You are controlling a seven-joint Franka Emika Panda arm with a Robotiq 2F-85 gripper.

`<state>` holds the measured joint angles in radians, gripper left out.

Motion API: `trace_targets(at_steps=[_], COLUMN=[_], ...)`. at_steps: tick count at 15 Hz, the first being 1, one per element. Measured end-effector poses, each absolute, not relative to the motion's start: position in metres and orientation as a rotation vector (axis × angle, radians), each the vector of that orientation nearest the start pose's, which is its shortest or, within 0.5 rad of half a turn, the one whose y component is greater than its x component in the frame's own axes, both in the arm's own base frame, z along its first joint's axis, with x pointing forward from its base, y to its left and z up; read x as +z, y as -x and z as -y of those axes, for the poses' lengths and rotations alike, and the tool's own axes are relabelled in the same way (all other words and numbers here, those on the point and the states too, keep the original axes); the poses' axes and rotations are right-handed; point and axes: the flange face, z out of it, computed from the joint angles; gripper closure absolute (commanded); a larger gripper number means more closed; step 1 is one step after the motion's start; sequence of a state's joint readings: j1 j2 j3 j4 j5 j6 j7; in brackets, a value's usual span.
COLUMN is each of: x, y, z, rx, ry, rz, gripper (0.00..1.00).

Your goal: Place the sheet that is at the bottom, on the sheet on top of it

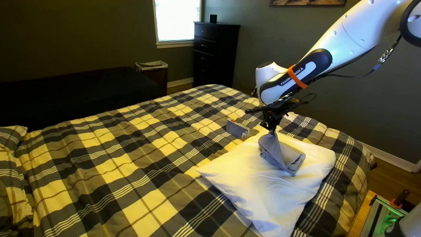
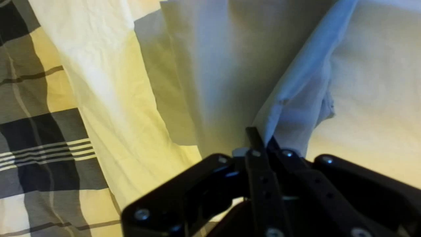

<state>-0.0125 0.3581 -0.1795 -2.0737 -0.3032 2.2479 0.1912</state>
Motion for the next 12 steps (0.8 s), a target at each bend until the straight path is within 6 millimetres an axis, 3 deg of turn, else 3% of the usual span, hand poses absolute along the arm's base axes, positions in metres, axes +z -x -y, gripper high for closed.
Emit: trace_targets(at_steps=[2, 6, 10, 12], x=[0.243, 0.245, 0.262, 0.270], y=[-0.557, -0.557, -0.553, -0.547], z=[0.122, 0.127, 0.144, 0.161], rx=[0.324, 0.316, 0.267, 0.231], ry=[3.404, 3.386, 3.266, 3.184], rz=[-0.296, -0.317, -0.286, -0.261], gripper=[0.65, 0.34, 0.05, 0.00])
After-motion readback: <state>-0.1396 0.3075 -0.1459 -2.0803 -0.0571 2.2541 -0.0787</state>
